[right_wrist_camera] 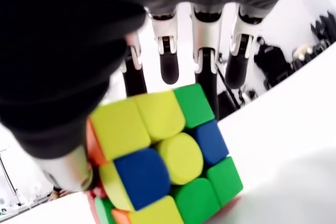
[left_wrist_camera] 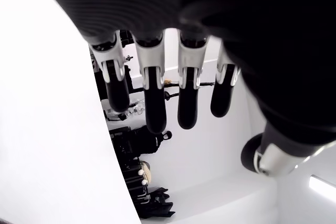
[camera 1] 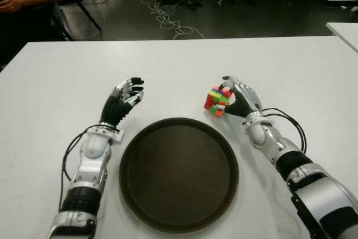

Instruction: Pick up the Rubik's Cube and put it in the plate

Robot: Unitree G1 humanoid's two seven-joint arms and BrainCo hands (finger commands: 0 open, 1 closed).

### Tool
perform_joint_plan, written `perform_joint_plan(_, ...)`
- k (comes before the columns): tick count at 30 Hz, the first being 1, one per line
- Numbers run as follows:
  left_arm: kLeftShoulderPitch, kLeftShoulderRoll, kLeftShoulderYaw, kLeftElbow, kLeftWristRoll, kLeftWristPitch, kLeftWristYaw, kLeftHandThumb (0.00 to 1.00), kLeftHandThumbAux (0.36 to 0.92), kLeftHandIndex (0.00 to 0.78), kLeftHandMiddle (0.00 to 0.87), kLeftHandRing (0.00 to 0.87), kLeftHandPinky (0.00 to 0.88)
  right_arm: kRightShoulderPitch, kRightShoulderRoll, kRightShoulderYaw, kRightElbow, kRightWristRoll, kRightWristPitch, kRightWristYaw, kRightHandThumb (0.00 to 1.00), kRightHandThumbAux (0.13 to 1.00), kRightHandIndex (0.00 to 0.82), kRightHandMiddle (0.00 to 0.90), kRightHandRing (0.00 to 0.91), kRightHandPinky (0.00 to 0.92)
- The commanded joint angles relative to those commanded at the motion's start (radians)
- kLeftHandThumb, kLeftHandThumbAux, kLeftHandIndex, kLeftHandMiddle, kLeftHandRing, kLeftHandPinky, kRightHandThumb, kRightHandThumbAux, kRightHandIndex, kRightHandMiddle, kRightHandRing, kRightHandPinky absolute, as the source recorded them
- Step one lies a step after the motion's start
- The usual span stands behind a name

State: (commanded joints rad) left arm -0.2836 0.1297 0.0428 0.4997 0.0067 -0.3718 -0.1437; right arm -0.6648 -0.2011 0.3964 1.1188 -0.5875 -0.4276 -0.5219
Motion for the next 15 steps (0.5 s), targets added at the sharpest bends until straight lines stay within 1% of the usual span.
perform_joint_plan(2,-0.002,0.002,0.0,0.005,0.002,-0.001,0.0,0.27,0.586,0.228,0.239,0.219,0.162,-0.001,0.001,0.001,0.003,-0.001,0.0,-0.004,0.688,0.736,0.419,0.488,0.515,0.527)
perform_joint_plan(5,-0.004,0.005,-0.001,0.007,0.005,0.0,0.0,0.258,0.573,0.221,0.243,0.227,0.181,-0.003,0.001,0.003,0.004,-0.003,0.005,-0.007,0.687,0.736,0.419,0.49,0.521,0.532)
perform_joint_plan(10,-0.006,0.006,-0.001,0.013,0.015,-0.005,0.009,0.242,0.549,0.209,0.24,0.231,0.181,-0.006,0.004,0.004,0.008,-0.008,0.023,-0.015,0.688,0.736,0.418,0.479,0.51,0.519)
perform_joint_plan(11,-0.006,0.006,-0.001,0.013,0.016,-0.006,0.011,0.242,0.544,0.21,0.236,0.226,0.169,-0.006,0.004,0.004,0.009,-0.008,0.026,-0.016,0.688,0.736,0.418,0.47,0.5,0.511)
perform_joint_plan(15,-0.007,0.004,0.0,0.013,0.014,-0.007,0.009,0.254,0.546,0.211,0.23,0.219,0.17,-0.007,0.005,0.006,0.01,-0.01,0.035,-0.022,0.689,0.736,0.417,0.46,0.488,0.505)
